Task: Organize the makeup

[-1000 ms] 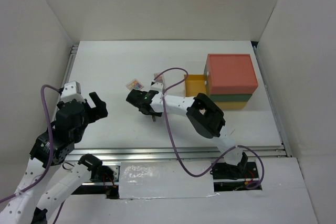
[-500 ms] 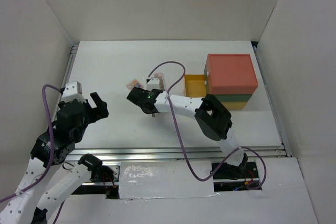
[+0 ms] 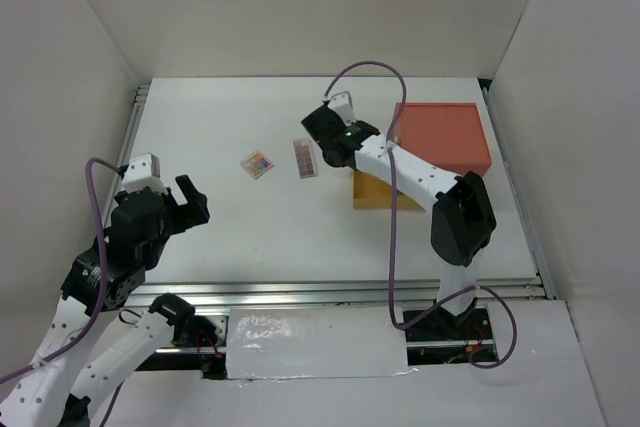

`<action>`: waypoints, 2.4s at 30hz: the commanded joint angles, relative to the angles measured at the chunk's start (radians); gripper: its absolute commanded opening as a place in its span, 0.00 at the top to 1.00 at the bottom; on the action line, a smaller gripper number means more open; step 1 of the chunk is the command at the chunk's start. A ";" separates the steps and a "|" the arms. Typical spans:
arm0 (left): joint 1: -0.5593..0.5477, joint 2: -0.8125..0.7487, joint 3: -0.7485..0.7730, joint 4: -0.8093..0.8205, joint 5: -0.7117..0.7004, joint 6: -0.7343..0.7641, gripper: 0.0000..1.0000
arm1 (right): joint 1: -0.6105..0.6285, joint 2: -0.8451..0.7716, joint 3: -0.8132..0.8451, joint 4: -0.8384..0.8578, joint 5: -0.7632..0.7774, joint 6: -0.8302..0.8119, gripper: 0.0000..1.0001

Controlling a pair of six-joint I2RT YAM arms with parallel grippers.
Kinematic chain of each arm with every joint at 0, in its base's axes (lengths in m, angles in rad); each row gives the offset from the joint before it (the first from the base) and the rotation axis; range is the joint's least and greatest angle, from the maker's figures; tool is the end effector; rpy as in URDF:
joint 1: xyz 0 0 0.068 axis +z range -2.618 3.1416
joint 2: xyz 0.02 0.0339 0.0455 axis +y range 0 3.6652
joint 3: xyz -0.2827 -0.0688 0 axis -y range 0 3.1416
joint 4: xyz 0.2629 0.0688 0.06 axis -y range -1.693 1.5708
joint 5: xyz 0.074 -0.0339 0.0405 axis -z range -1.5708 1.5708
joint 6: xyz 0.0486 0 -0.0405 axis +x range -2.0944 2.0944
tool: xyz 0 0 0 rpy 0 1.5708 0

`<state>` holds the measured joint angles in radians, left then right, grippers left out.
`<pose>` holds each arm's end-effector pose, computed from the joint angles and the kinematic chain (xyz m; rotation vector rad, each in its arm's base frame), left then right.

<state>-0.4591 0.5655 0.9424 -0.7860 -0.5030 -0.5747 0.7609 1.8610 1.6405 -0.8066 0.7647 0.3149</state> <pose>0.1096 -0.0280 0.3712 -0.4307 1.8829 -0.1924 0.3324 0.2701 0.2921 -0.2531 2.2630 -0.4583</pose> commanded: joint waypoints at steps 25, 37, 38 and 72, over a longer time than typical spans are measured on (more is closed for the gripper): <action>0.007 0.030 -0.002 0.045 0.032 0.039 0.01 | -0.137 0.087 -0.206 0.130 0.067 -0.103 0.72; 0.005 0.027 -0.004 0.050 0.040 0.042 0.01 | -0.129 0.003 -0.208 0.138 0.015 -0.093 0.37; 0.007 0.025 -0.002 0.048 0.040 0.042 0.01 | -0.124 -0.003 -0.202 0.133 0.010 -0.086 0.37; 0.008 0.039 -0.004 0.048 0.040 0.038 0.01 | -0.149 0.569 0.605 0.064 -0.663 0.000 0.02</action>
<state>-0.4583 0.5957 0.9424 -0.7815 -0.4702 -0.5518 0.5983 2.4336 2.2051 -0.7330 0.1844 0.3450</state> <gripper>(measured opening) 0.994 0.986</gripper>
